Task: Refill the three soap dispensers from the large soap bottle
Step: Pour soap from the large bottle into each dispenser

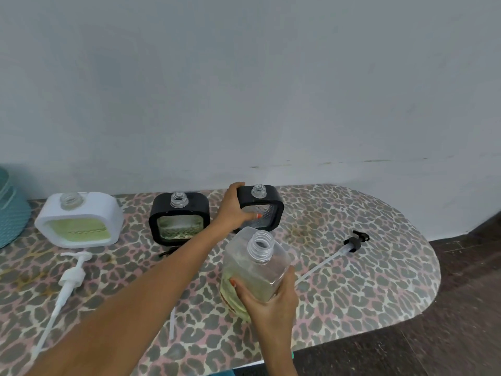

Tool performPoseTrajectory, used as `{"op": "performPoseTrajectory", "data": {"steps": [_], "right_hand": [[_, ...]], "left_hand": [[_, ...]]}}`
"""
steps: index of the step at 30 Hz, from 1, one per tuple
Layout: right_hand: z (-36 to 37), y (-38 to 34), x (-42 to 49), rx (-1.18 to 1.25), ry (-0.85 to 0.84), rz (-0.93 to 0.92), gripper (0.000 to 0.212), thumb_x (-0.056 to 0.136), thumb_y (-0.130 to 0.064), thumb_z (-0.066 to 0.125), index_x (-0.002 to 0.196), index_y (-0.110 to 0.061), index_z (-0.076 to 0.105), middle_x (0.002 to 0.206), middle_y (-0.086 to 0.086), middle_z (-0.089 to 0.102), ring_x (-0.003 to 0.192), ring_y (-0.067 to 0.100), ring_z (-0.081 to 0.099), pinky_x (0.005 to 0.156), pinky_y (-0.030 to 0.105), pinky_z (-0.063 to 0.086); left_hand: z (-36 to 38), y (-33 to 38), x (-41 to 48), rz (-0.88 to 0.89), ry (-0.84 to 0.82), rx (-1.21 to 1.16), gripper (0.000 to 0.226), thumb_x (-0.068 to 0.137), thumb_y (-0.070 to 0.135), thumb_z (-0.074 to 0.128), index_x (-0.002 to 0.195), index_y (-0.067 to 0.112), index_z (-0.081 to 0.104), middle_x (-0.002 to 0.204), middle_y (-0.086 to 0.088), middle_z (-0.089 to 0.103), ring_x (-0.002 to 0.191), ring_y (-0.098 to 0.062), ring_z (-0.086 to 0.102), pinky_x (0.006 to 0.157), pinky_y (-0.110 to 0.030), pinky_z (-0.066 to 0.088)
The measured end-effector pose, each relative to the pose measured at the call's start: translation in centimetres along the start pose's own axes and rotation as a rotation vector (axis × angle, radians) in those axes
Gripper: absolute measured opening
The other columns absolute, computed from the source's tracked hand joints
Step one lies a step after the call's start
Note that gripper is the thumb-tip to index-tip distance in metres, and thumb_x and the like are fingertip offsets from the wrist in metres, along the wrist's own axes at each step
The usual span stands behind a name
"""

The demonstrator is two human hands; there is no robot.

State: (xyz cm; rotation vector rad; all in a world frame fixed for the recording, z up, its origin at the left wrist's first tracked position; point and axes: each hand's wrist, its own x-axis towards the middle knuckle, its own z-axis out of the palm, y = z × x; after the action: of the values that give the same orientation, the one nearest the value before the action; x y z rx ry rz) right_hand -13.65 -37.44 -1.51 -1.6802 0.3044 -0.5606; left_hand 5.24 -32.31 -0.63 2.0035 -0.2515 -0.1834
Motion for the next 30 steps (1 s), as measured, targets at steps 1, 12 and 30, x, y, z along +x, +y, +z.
{"op": "performPoseTrajectory", "data": {"steps": [1, 12, 30], "right_hand": [[0.0, 0.1, 0.0, 0.001, 0.002, 0.004, 0.074, 0.042, -0.074, 0.073, 0.101, -0.037, 0.047, 0.1, -0.017, 0.062, 0.094, -0.002, 0.06, 0.079, 0.016, 0.051], [-0.2, -0.5, 0.0, 0.023, -0.014, 0.016, 0.062, 0.041, -0.053, 0.075, 0.093, -0.036, 0.046, 0.096, -0.015, 0.06, 0.09, -0.009, 0.058, 0.071, 0.003, 0.046], [-0.3, -1.3, -0.2, -0.064, -0.055, -0.081, 0.058, 0.057, -0.029, 0.085, 0.097, -0.04, 0.045, 0.102, -0.018, 0.055, 0.092, -0.005, 0.056, 0.079, 0.021, 0.049]], "left_hand": [[-0.1, 0.1, -0.1, 0.008, 0.02, 0.004, 0.075, 0.065, 0.006, 0.08, 0.127, 0.007, 0.038, 0.122, -0.01, 0.049, 0.111, -0.023, 0.05, 0.085, -0.024, 0.037], [-2.6, 4.9, -2.2, 0.172, 0.175, -0.083, 0.059, 0.064, 0.01, 0.08, 0.113, 0.012, 0.047, 0.113, -0.006, 0.056, 0.101, -0.018, 0.054, 0.085, -0.029, 0.046], [-16.2, 4.5, -14.7, 0.248, 0.239, -0.042, 0.058, 0.061, 0.019, 0.083, 0.106, 0.027, 0.047, 0.096, 0.015, 0.058, 0.091, -0.007, 0.059, 0.077, -0.016, 0.047]]}}
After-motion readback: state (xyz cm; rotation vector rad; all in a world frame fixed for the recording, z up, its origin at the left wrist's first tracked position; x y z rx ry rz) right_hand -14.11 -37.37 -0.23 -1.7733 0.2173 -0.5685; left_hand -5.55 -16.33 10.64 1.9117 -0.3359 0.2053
